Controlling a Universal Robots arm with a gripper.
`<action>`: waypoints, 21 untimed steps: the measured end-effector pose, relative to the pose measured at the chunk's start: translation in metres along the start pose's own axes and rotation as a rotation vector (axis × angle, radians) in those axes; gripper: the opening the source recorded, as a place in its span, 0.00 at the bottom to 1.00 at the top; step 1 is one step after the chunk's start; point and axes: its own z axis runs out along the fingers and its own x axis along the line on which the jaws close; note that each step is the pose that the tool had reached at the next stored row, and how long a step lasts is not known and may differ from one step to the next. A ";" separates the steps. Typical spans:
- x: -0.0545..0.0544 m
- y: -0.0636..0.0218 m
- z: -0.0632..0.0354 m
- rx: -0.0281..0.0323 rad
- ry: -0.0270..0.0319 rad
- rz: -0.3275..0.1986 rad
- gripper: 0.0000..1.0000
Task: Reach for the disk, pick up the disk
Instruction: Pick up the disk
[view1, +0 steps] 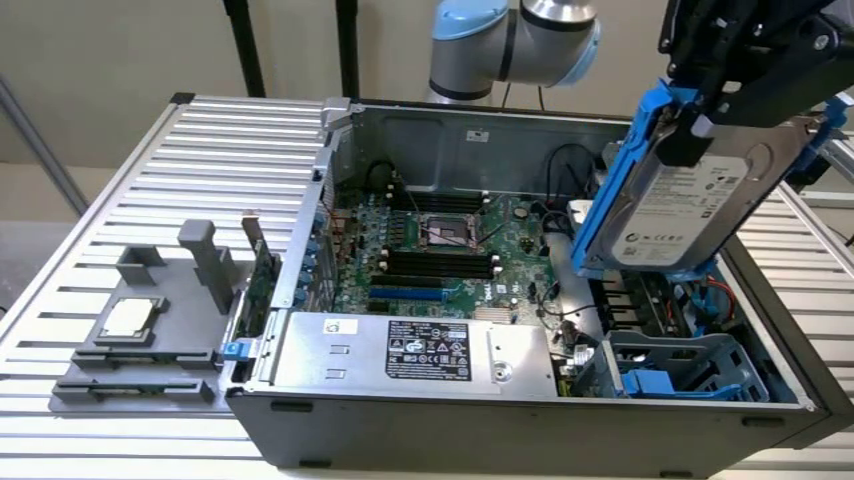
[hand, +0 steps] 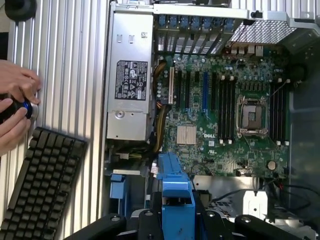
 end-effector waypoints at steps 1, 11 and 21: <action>0.003 -0.0024 -0.0001 0.0000 0.0000 0.000 0.33; 0.030 -0.0244 -0.0017 0.0000 -0.0001 0.000 0.33; 0.053 -0.0384 -0.0028 0.0000 -0.0011 0.000 0.33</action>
